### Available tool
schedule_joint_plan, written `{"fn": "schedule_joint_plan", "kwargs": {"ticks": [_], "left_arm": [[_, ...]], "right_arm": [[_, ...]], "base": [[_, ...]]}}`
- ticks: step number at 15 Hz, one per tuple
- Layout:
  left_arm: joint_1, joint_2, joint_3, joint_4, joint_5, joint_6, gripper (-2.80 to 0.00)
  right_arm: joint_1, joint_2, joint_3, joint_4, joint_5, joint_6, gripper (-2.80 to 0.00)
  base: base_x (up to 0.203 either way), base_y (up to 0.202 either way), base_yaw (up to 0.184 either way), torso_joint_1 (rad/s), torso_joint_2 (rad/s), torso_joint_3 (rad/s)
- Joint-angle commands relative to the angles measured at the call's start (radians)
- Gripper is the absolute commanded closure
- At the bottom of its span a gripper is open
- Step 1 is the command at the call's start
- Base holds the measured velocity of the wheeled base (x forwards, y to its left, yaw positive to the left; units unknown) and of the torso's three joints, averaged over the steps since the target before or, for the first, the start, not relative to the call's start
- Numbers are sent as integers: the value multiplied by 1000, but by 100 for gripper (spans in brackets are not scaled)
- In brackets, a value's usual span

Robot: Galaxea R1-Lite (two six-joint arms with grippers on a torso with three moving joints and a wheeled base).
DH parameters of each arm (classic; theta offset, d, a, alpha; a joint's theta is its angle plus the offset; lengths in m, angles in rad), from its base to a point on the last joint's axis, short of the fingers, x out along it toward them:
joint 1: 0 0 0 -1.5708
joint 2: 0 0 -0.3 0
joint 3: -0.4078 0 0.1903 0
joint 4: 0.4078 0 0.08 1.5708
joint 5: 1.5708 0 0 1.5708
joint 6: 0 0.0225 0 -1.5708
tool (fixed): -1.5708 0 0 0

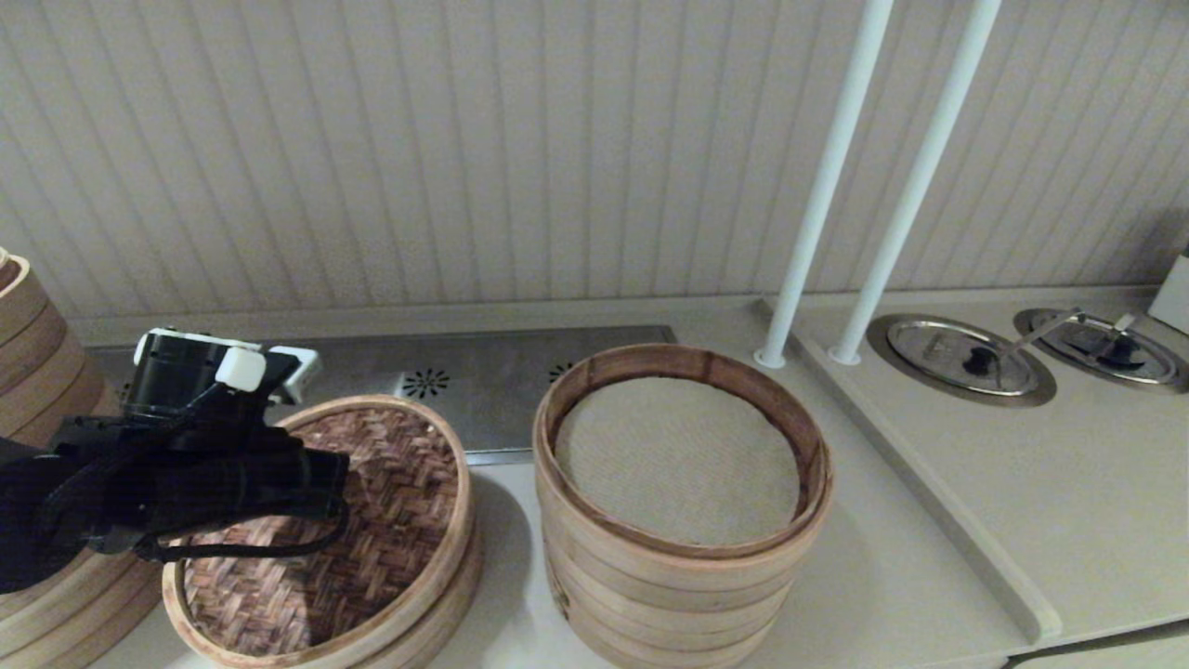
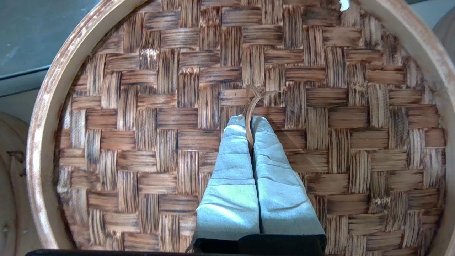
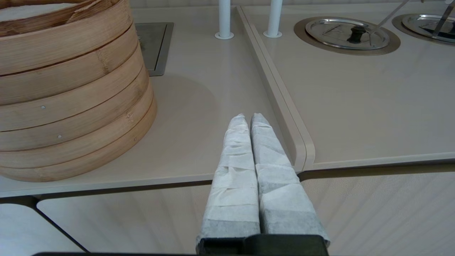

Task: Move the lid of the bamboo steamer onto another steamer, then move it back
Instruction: Pick up the steamer, then put the steamer

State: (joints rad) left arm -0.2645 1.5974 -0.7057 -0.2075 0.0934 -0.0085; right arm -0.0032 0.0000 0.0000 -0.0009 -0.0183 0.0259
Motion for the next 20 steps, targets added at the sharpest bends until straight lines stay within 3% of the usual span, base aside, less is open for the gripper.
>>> {"fn": "schedule_joint_plan", "kwargs": {"ticks": [1, 10, 20], "left_arm": [[-8, -29, 0, 7, -3, -1, 0], [-30, -101, 67, 20, -14, 19, 0], [-29, -243, 65, 127, -58, 54, 0]], "right_arm": [[0, 0, 2, -1, 0, 0, 0], [0, 0, 2, -1, 0, 0, 0], [0, 0, 2, -1, 0, 0, 0]], "base": [[0, 0, 0, 0, 0, 0], [0, 0, 0, 0, 0, 0], [0, 0, 0, 0, 0, 0]]}}
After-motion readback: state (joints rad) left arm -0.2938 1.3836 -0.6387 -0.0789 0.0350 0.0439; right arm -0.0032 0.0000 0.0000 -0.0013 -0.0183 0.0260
